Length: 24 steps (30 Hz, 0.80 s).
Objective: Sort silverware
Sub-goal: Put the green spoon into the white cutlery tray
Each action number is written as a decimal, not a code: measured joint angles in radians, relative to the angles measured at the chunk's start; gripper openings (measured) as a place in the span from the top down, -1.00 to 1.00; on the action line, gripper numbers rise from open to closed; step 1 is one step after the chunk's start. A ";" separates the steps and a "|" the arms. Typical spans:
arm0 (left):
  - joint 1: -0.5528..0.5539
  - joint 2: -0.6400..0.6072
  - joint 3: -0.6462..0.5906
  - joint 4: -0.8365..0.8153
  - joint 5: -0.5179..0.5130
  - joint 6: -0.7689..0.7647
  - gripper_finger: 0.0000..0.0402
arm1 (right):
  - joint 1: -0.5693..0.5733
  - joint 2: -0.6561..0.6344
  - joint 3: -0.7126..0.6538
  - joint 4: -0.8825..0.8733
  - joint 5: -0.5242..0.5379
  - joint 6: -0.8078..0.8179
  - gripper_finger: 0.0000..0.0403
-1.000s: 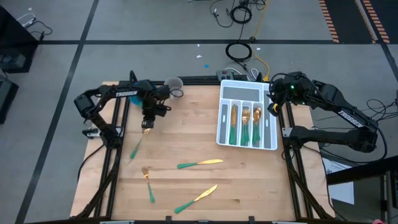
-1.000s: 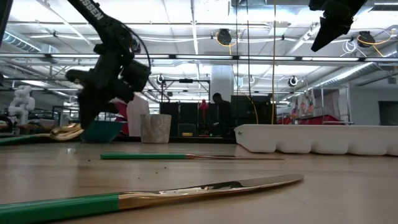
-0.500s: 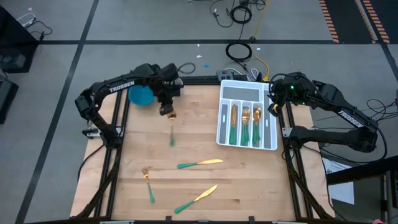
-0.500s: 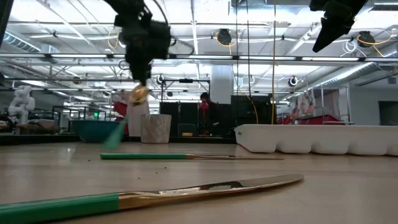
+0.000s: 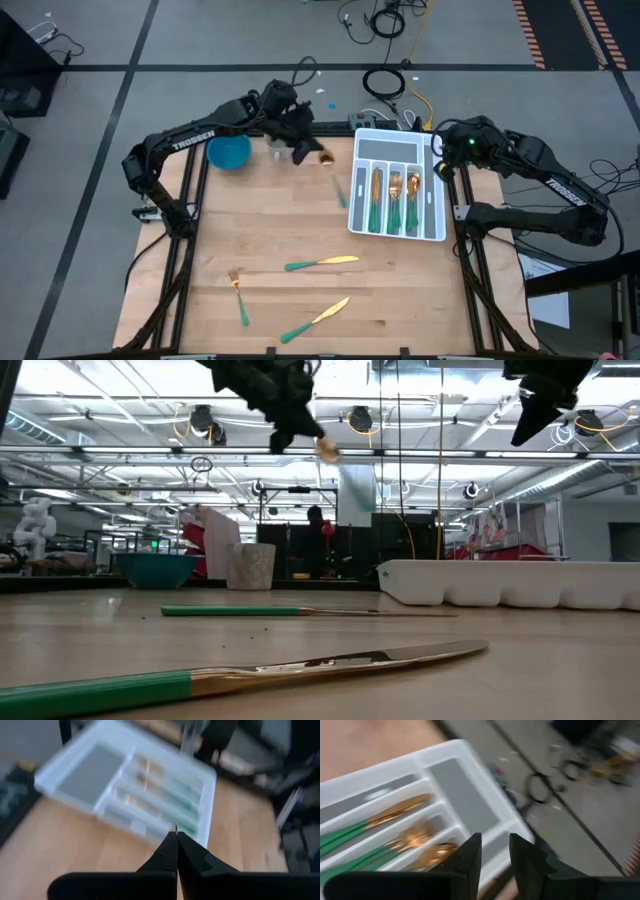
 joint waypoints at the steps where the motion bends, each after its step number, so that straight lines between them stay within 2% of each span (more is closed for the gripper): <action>1: -0.008 0.007 0.002 0.054 0.001 -0.029 1.00 | 0.000 -0.009 0.000 -0.001 0.032 0.017 0.55; 6: -0.036 0.055 0.002 0.259 0.002 -0.141 1.00 | 0.000 -0.087 0.000 -0.007 0.047 0.034 0.55; 11: -0.065 0.158 0.051 0.305 0.004 -0.194 1.00 | 0.000 -0.180 0.000 -0.027 0.051 0.041 0.55; 14: -0.086 0.245 0.153 0.308 0.018 -0.195 1.00 | 0.000 -0.221 0.000 -0.053 0.051 0.071 0.55; 24: -0.114 0.569 0.618 0.266 0.114 -0.195 1.00 | 0.000 -0.280 0.000 -0.091 0.048 0.114 0.55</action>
